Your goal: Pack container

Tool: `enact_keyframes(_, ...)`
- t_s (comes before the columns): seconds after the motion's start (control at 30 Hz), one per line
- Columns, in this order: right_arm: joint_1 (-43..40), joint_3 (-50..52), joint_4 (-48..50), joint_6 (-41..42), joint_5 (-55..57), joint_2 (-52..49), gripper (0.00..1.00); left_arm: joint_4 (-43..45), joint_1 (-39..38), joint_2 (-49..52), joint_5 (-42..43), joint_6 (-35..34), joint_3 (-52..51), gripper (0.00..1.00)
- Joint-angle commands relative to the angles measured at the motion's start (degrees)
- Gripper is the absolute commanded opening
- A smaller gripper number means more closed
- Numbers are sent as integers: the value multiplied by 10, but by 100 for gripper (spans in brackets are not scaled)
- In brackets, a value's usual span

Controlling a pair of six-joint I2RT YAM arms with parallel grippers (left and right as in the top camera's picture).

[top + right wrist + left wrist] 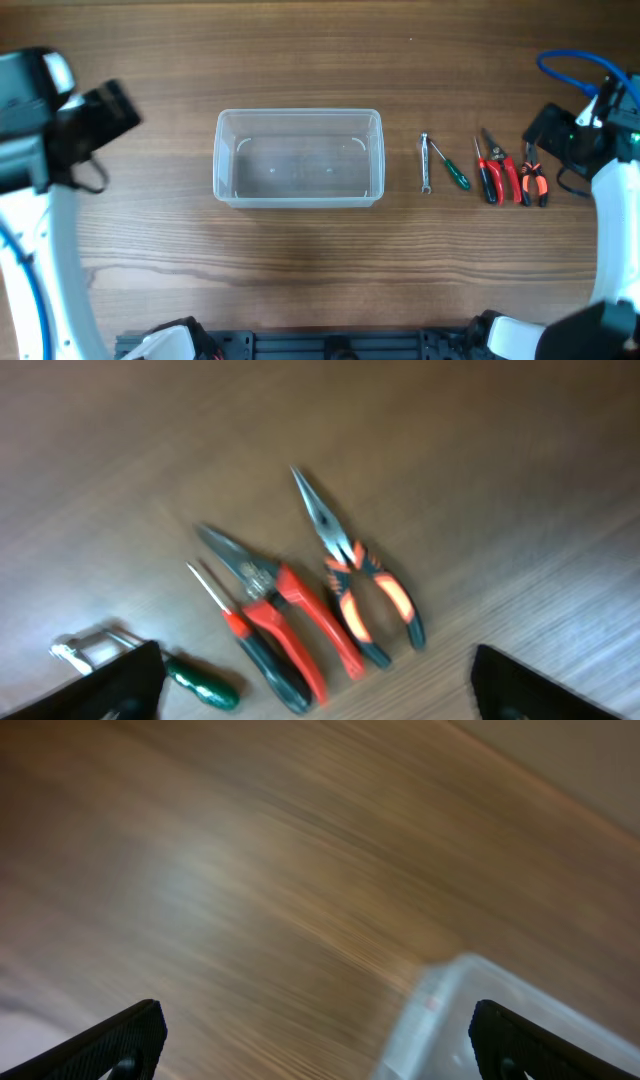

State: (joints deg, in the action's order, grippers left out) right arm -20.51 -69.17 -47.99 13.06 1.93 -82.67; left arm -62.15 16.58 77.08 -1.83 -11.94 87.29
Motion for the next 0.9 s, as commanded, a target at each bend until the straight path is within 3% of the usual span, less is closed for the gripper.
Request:
enact_keyframes(0.0, -23, -6, -37, -22, -43, -76, 78, -3, 56, 2, -9, -5, 1, 100)
enact_keyframes(0.07, -23, -6, -43, -22, -44, -115, 70, -3, 73, 5, -9, -5, 1, 100)
enact_keyframes(0.13, -23, -6, -42, -24, -42, -164, 54, -3, 81, 6, -9, -5, 1, 100)
enact_keyframes(0.2, -23, -6, -40, -24, -13, -201, 46, -3, 81, 6, -9, -5, 1, 100)
enact_keyframes(0.23, -28, -6, -36, -24, -12, -210, 34, -3, 81, 6, -9, -5, 1, 100)
enact_keyframes(0.27, -29, -5, -32, -24, -9, -212, 30, -3, 81, 6, -9, -5, 1, 100)
enact_keyframes(0.4, -29, 4, -11, -23, 23, -212, 30, -3, 81, 6, -9, -5, 1, 100)
enact_keyframes(0.57, -30, 48, 56, -5, 6, -213, 38, -3, 81, 6, -9, -5, 1, 100)
enact_keyframes(0.87, -30, 128, 153, 57, -9, -214, 35, -3, 81, 6, -9, -5, 1, 100)
